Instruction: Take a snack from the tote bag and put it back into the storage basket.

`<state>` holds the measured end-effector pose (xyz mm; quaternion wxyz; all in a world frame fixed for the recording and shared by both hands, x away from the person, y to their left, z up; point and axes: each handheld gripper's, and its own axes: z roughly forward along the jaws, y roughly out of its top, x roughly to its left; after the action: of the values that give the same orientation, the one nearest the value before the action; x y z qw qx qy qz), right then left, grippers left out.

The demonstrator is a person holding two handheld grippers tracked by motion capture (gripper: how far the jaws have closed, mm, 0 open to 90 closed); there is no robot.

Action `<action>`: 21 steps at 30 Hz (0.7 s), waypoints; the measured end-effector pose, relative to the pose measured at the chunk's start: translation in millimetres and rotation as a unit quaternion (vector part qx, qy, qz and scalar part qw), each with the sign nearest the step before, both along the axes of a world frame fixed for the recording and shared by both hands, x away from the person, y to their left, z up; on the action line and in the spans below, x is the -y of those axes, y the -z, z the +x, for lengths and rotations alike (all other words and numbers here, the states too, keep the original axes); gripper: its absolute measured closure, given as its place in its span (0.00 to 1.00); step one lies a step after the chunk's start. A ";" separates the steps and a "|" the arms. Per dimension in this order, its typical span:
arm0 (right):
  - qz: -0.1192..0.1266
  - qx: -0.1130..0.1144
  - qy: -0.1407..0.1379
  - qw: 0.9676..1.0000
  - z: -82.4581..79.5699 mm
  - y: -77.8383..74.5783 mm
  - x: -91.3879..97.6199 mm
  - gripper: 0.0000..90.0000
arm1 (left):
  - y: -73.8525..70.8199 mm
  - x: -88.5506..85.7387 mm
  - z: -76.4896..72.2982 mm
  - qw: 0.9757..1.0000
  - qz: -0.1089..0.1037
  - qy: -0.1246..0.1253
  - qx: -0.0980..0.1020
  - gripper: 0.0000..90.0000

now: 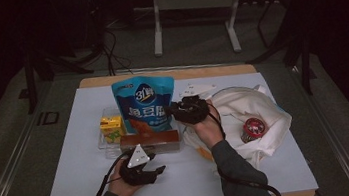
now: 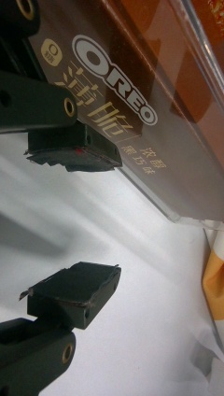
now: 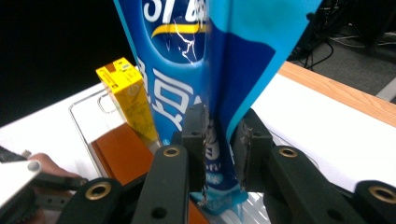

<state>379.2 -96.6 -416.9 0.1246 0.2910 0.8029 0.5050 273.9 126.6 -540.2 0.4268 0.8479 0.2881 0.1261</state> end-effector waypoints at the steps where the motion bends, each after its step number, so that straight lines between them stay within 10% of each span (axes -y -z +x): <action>1: -0.003 0.000 0.000 1.000 -0.5 0.0 0.5 0.85 | 0.0 -0.1 0.0 1.000 0.000 0.000 0.000 0.46; 21: -0.061 -0.018 0.011 0.998 2.1 15.8 0.4 0.92 | 0.0 0.0 0.1 1.000 0.000 0.001 -0.001 0.46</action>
<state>381.3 -97.0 -432.8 0.1332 0.3002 0.8314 0.4481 274.0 126.6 -540.2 0.4263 0.8486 0.2874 0.1248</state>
